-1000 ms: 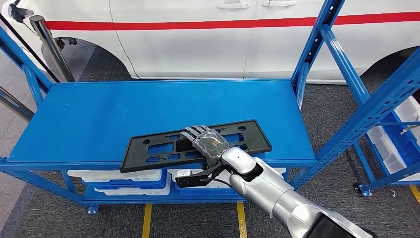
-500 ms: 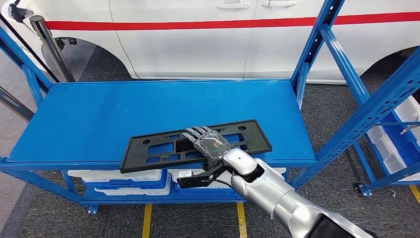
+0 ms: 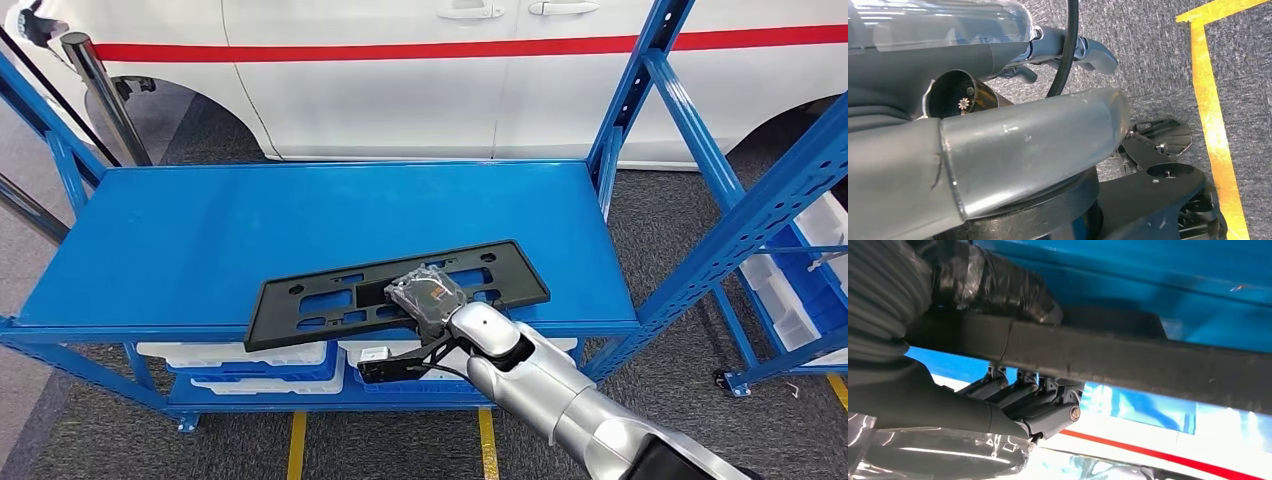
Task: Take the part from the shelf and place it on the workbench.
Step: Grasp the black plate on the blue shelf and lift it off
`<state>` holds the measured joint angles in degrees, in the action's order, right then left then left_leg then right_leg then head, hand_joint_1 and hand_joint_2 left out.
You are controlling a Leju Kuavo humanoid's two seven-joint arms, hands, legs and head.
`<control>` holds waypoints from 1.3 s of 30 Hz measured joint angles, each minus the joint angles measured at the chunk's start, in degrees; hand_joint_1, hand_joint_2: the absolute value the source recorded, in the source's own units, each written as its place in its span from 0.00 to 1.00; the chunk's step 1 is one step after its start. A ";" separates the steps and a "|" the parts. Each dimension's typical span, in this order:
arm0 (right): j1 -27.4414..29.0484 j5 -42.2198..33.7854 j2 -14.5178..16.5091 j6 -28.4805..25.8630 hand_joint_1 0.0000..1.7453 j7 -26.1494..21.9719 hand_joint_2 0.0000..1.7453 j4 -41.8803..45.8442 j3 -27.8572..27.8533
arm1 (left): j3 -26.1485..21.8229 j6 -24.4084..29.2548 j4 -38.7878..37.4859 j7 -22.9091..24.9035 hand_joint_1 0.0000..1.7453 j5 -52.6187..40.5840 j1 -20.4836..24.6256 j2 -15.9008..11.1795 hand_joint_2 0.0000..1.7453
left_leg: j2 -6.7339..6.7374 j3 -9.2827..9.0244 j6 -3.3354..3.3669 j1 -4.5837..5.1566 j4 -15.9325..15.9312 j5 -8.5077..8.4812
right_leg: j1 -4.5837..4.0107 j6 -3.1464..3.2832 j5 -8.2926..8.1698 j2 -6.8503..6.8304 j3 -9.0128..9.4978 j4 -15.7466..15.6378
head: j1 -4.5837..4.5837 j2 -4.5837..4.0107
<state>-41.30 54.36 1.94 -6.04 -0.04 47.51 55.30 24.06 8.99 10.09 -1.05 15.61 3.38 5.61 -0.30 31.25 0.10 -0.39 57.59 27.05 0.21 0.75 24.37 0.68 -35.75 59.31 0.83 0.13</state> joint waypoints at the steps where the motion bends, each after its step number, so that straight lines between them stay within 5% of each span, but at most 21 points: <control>1: -0.05 0.00 -0.02 -0.02 1.00 0.00 1.00 0.04 0.00 | 0.00 0.00 0.00 0.00 0.00 0.00 0.00 -0.01 0.00 | 0.00 -0.01 0.00 0.00 0.00 0.00 | 0.00 0.00 0.00 0.00 0.00 0.00 | 0.00 0.00; 23: -0.37 0.34 -0.99 -0.32 1.00 0.02 1.00 2.19 0.00 | 0.00 -0.01 0.01 -0.03 0.00 0.00 0.01 0.01 0.00 | 0.00 0.03 0.01 0.01 0.01 0.02 | 0.01 -0.01 0.01 -0.01 -0.01 -0.02 | 0.00 0.00; 39: 6.60 18.73 -2.11 -27.84 1.00 2.23 1.00 13.40 -3.94 | 0.06 0.46 0.01 0.32 0.00 -0.74 0.17 0.15 0.00 | 0.00 0.08 0.03 0.00 0.01 0.10 | 0.01 -0.06 0.09 0.00 -0.08 -0.02 | 0.00 0.00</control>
<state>-34.70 73.09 -0.17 -33.87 2.19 60.91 51.36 24.12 9.45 10.10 -0.73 14.86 3.56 5.76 -0.31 31.33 0.13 -0.39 57.60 27.14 0.22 0.70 24.46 0.68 -35.83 59.29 0.83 0.13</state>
